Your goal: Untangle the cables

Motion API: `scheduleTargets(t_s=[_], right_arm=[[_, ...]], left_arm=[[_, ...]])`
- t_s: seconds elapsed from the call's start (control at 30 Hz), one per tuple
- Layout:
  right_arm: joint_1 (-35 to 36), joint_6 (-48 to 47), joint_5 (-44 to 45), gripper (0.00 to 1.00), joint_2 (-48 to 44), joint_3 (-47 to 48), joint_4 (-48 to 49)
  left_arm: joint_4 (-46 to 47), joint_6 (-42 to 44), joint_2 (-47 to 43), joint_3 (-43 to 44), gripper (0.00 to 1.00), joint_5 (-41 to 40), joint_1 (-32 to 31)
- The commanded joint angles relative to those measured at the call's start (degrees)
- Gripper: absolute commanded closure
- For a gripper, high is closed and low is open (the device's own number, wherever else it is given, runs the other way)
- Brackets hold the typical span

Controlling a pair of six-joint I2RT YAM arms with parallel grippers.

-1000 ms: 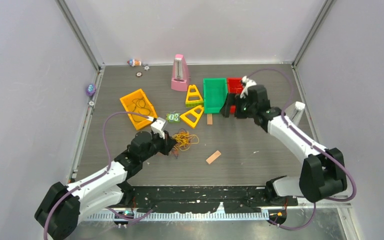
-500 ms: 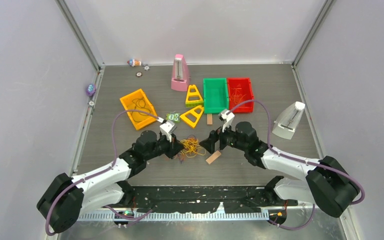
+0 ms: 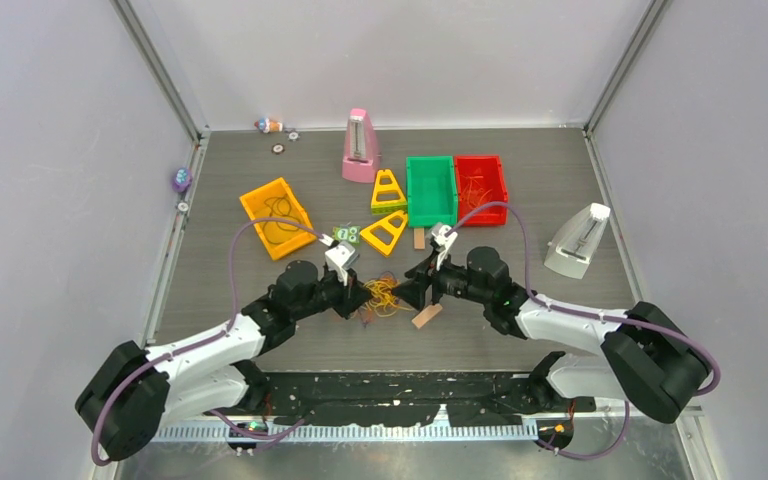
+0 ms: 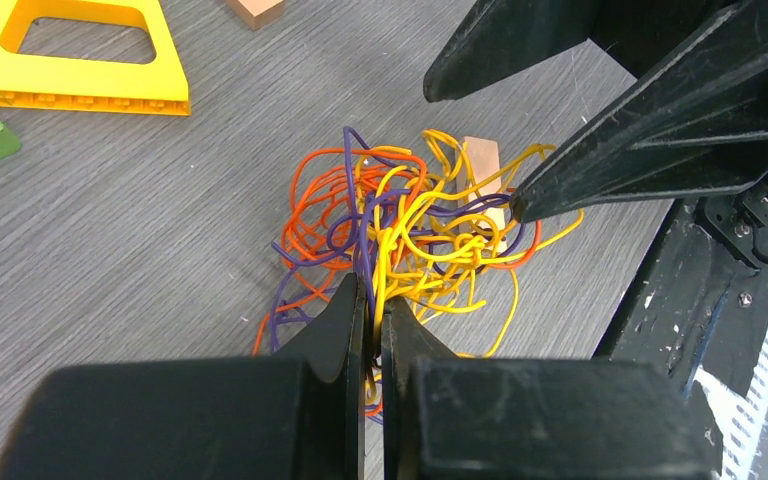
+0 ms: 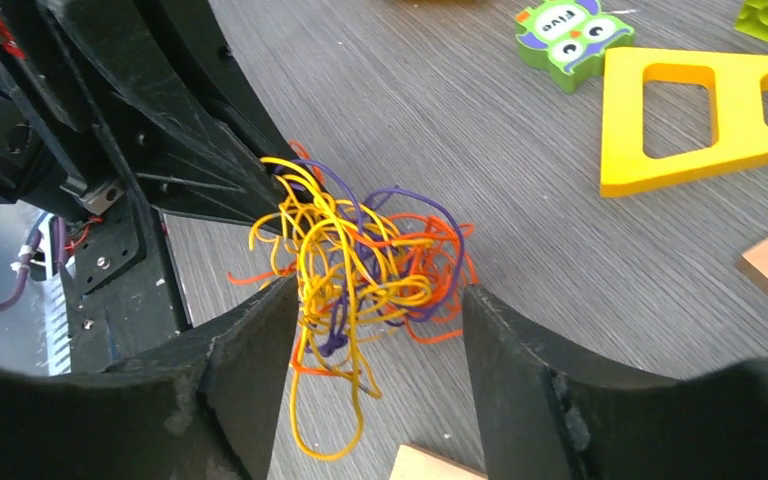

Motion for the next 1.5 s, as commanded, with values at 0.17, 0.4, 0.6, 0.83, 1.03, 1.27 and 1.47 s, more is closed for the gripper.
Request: scheduleTargets(t_s=[0.17,0.4,0.6,0.83,1.03,1.27,1.47], right_arm=[[1.5,-1.8,-1.4,0.41,0.9,3.6,1.2],[1.5,-1.8,1.1,0.39,-1.6,2.3,0.1],[1.5,-1.8,0.8,0.65,-1.5,2.5,-0.4],[1.5,-1.8,0.3,0.70,-1.1,3.2,-1.3],[1.5,-1.8,3.8,0.94,-1.7,3.4,-2.3],[1.5,-1.4,18.2,0.95,-8.8,1.4,-6.1],[1.3,2.0,45.3,0.95,-20.6,-2.0,-13.3]], left_arm=[[1.9,1.2,-2.2,1.8,1.00,-3.9,-0.5],[-1.2,1.3,-3.3,2.2,1.00,-10.7,-0.5],[-1.4,1.3,-3.8,1.9,1.00,-11.6,-0.5],[-1.1,1.2,-5.4,1.1,1.00,-13.5,-0.5],[-1.9,1.2,-5.8,1.1,1.00,-15.0,-0.5],[-6.4,-0.4,-7.2,1.4,1.00,-27.5,-0.5],[-15.2,-7.4,-9.0,2.5,1.00,-47.8,-0.4]])
